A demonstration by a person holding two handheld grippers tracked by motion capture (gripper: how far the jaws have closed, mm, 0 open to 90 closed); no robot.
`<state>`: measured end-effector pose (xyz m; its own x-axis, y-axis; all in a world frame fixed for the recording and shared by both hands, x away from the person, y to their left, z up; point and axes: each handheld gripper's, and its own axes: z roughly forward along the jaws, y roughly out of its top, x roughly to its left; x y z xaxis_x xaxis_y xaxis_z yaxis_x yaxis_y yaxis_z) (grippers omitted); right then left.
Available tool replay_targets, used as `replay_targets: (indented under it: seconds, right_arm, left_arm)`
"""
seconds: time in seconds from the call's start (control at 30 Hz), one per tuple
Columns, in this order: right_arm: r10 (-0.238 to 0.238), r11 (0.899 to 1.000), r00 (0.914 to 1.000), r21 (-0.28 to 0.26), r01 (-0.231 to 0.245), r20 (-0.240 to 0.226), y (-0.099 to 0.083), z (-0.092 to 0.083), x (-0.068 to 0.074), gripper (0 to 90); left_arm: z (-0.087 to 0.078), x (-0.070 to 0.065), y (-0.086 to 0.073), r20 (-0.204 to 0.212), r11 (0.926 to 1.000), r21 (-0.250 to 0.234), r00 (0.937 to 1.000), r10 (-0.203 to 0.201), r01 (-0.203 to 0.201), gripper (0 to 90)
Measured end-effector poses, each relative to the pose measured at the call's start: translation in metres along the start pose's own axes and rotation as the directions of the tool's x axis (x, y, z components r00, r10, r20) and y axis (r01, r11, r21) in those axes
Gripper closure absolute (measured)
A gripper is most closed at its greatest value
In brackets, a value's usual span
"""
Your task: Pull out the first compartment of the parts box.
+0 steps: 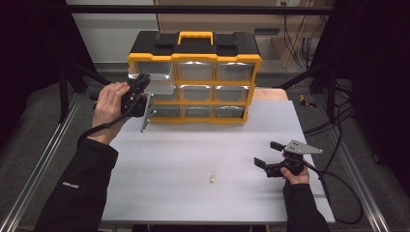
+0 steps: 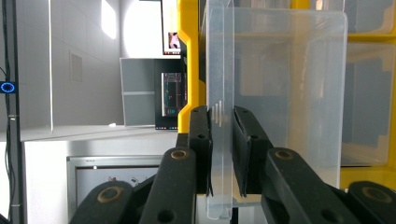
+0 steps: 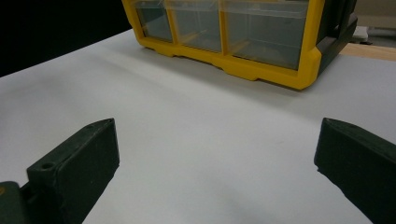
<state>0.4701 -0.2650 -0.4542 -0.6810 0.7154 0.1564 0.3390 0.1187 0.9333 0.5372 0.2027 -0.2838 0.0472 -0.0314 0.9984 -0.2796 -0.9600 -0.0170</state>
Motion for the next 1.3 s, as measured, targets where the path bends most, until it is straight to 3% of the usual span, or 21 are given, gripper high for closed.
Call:
replay_targets:
  seconds: [1.3]
  right_arm:
    - [-0.001, 1.0, 1.0, -0.002, 0.001, -0.001, 0.0, 0.0, 0.0, 0.6]
  left_arm:
    - [-0.017, -0.002, 0.002, -0.003, 0.9999, -0.008, 1.0, 0.007, -0.007, 78.7]
